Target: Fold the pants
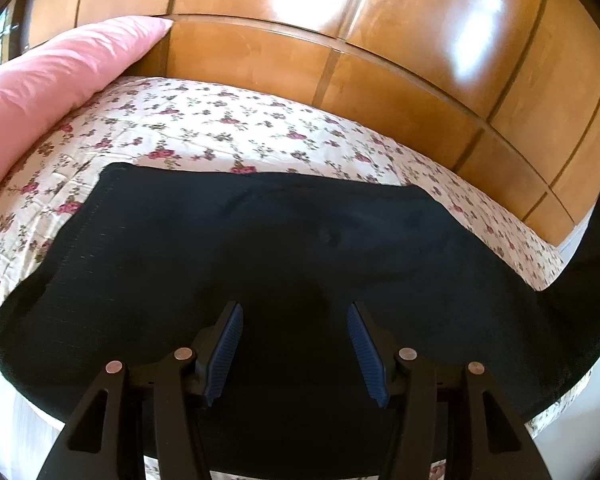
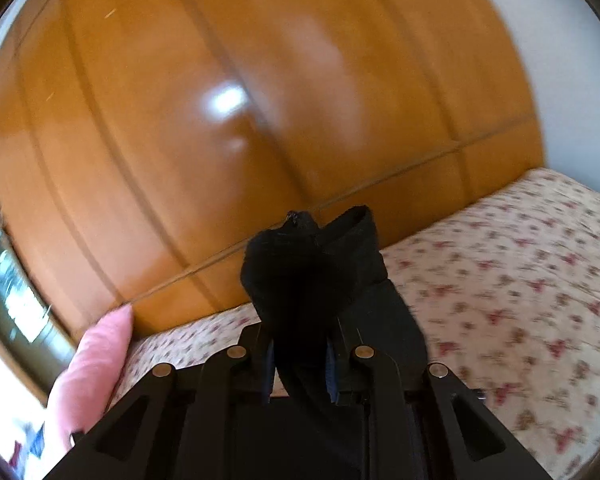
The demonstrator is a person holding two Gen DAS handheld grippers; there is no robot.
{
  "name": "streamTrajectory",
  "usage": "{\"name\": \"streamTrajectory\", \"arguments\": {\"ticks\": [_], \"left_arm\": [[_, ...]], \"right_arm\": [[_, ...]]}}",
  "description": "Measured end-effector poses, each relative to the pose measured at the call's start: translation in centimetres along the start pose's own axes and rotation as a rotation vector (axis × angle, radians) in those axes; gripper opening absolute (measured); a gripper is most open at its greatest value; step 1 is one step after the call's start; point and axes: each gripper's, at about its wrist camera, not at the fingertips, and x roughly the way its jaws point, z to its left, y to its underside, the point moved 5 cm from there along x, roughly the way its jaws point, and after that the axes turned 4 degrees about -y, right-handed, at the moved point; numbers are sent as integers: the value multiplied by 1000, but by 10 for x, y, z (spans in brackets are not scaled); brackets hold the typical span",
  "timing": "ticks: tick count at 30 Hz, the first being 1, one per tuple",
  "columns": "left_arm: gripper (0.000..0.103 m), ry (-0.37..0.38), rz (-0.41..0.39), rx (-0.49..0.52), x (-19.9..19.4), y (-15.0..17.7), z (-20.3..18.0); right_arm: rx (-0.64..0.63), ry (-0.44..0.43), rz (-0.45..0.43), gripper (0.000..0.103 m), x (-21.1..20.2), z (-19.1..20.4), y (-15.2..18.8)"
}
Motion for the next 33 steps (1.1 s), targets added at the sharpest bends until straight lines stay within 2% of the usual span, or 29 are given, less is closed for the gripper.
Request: {"name": "streamTrajectory", "arguments": {"ticks": [6,14,24,26,28,30,32,33], "left_arm": [[56,3,-5,-29,-3,-1,11],[56,28,-1,-24,-2,1,7],[56,40,-14,10,-5,4,-3],[56,47,-12,17,-5,5,-6],[56,63,-10,23,-5,6,-10],[56,78,-4,31,-5,7,-16],[56,111,-6,37,-7,7,-23],[56,125,-8,42,-8,7,-28]], "right_arm": [[-102,-73,112,20,43,59,41],[-237,-112,228,20,78,96,103],[-450,-139,463,20,117,128,213],[-476,-154,519,26,121,128,231],[-484,-153,550,28,121,125,241],[-489,-172,564,36,118,124,246],[-467,-215,584,52,112,124,248],[-445,-247,593,54,108,125,247]]}}
